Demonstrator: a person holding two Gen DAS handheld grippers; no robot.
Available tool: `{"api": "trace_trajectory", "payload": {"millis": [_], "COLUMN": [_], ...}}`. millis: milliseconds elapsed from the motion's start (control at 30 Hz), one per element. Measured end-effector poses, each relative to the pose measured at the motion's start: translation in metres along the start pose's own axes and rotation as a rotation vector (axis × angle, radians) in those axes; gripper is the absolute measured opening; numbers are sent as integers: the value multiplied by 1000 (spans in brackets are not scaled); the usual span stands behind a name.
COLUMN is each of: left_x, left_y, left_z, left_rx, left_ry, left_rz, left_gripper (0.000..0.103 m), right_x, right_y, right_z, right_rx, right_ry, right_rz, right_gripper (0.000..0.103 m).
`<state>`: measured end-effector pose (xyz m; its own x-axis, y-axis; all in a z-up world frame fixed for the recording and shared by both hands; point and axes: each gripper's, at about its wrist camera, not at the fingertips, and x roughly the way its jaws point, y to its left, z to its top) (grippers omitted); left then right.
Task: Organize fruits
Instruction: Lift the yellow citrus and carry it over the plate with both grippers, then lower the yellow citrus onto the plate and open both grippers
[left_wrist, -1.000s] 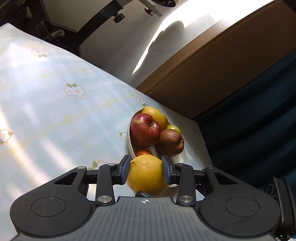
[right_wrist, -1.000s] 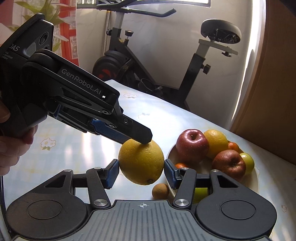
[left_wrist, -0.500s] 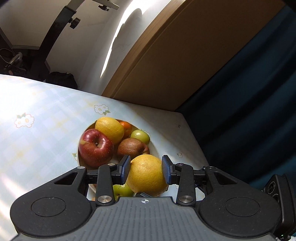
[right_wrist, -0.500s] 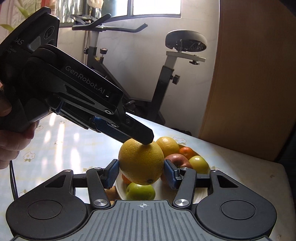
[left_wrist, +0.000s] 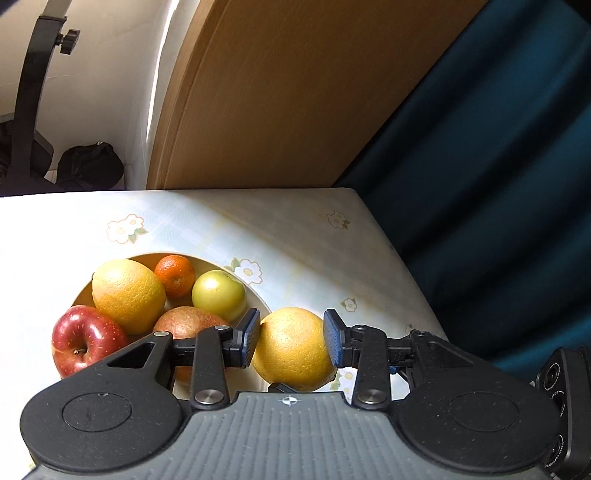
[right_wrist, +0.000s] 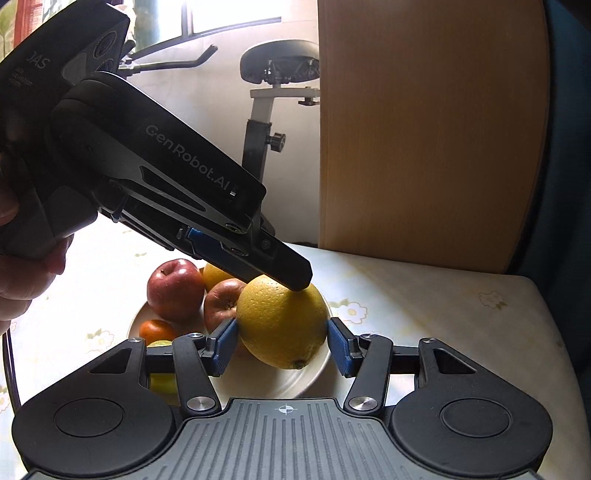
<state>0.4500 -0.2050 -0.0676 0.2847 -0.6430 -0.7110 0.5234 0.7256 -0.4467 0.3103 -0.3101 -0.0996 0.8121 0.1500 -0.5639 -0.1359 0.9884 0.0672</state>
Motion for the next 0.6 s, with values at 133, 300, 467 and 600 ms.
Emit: {"api": "trace_trajectory", "payload": {"millis": [133,300,467,600], "left_x": [16,25,21,19], "left_y": [3,9,3,4], "left_z": [6,11,7,8], "left_rx": [4,-10,11,10], "left_ry": [29,43,53,52], "left_rz": [30,49,75,88], "left_gripper": [40,40,39,38], "right_x": [14,25,34,39], "right_y": [-8,-13,-12,-6], "right_z": [0,0,-2,-3], "right_rx": [11,31,30,2], "right_ry": [18,41,62,79], "right_rz": [5,6,12,8], "right_gripper": [49,49,49,49]}}
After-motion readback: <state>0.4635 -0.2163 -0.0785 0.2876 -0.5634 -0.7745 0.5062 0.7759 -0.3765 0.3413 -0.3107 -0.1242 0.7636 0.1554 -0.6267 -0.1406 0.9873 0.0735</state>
